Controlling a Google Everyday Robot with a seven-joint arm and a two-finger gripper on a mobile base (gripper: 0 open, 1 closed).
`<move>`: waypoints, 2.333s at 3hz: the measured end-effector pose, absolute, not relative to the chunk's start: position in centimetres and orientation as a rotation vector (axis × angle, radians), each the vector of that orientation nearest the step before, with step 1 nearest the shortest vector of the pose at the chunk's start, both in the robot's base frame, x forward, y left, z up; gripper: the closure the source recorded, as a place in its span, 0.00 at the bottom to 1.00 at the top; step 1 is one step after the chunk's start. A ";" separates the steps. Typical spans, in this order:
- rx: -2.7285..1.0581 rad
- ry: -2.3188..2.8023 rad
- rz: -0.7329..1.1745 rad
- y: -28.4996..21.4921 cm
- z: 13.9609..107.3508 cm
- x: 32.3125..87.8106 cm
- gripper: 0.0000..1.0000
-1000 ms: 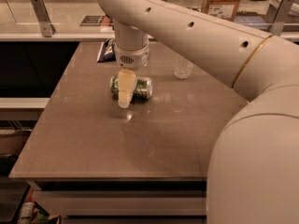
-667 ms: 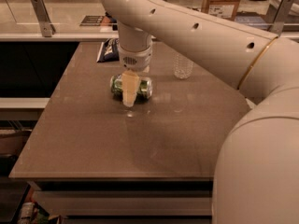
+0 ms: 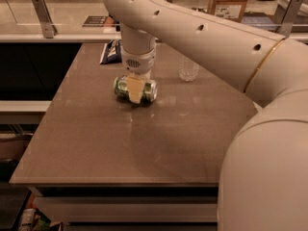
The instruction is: Pick green can
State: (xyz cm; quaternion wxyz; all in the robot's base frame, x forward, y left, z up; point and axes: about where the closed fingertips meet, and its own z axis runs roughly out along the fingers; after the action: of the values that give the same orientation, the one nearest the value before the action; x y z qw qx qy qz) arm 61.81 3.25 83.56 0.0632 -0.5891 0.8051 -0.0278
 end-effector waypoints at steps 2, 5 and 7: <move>-1.779 2.427 -0.082 3.5 83.3 62.0 1.00; -1.780 2.373 -0.041 3.0 84.2 61.2 1.00; -1.734 2.248 0.007 1.1 87.1 58.6 1.00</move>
Offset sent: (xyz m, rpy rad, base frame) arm 0.0009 0.0009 -0.0014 0.0019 -0.0015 0.0008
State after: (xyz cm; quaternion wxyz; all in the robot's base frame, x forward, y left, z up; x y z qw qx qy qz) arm 58.61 1.10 87.09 0.1508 -0.6039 0.7827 0.0023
